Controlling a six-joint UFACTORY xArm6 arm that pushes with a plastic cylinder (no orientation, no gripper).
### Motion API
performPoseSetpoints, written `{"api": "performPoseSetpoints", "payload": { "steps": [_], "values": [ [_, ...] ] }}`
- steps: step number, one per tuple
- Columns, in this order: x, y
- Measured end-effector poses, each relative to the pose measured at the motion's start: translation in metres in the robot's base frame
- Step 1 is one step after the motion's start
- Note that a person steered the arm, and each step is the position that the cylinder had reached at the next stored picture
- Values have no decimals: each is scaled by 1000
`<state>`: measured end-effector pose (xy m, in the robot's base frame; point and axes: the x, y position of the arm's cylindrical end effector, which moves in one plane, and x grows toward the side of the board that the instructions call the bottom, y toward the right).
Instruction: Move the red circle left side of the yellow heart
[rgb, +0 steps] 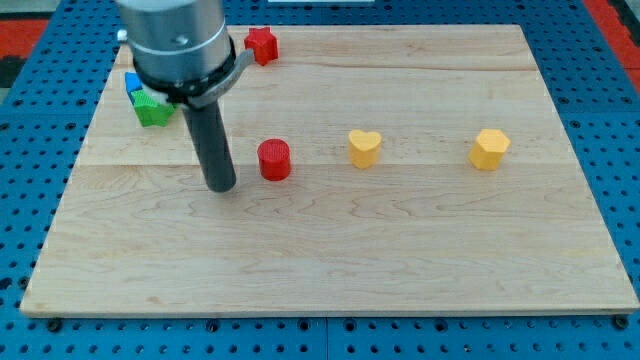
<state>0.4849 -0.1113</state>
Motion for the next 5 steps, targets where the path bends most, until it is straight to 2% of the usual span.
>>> {"api": "performPoseSetpoints", "payload": {
  "steps": [2, 3, 4, 5],
  "values": [
    [-6, 100],
    [-26, 65],
    [-17, 48],
    [-20, 64]
  ]
}}
